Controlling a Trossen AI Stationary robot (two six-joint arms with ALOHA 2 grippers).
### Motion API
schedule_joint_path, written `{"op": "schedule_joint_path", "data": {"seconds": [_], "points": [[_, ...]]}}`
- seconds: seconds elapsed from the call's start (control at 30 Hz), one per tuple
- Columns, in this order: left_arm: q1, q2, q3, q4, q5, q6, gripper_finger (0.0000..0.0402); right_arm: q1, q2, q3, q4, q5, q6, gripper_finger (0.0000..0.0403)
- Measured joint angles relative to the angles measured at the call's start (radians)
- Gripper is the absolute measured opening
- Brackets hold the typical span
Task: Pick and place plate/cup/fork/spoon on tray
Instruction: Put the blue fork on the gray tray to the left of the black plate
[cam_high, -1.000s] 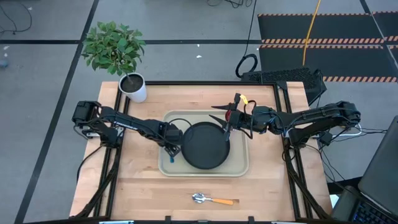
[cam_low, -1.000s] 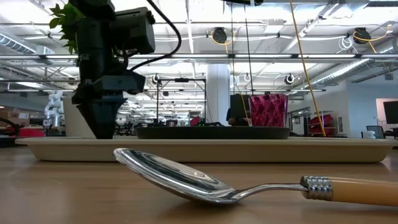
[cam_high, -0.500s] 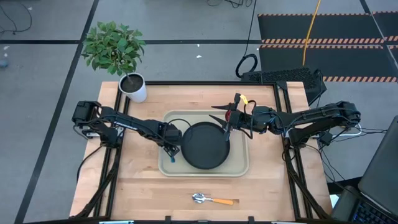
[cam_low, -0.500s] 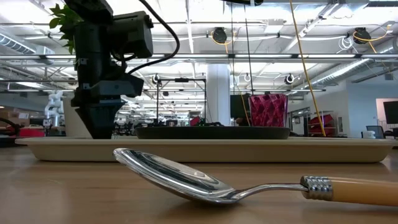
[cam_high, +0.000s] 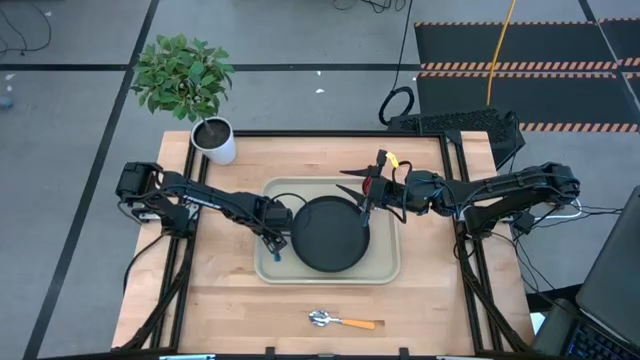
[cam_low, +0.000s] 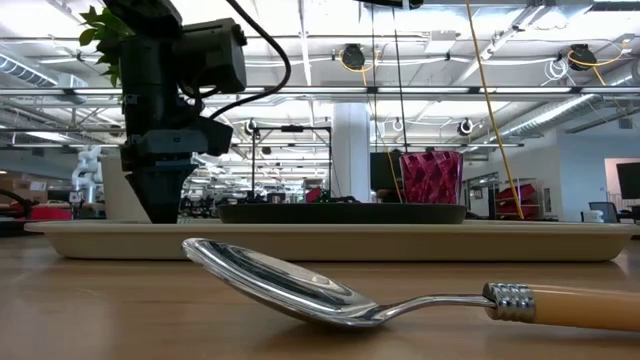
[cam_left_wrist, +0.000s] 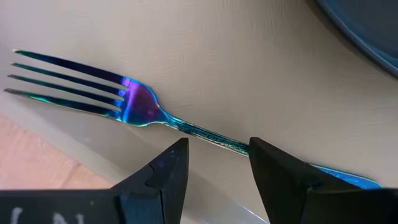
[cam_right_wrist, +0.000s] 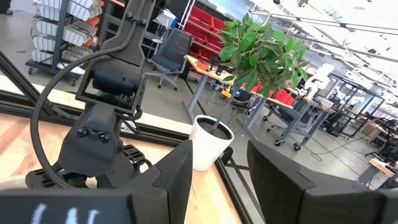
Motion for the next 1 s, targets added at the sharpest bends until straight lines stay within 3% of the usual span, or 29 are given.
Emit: {"op": "schedule_joint_path", "data": {"seconds": [0.5, 1.0], "points": [[-0.019, 0.0, 0.0, -0.025, 0.008, 0.058, 0.0172, 0.0, 0.0, 0.0, 0.0, 0.0, 0.0, 0.0148], [-0.021, 0.0, 0.0, -0.021, 0.009, 0.212, 0.0172, 0.0, 0.0, 0.0, 0.0, 0.0, 0.0, 0.0148]]}}
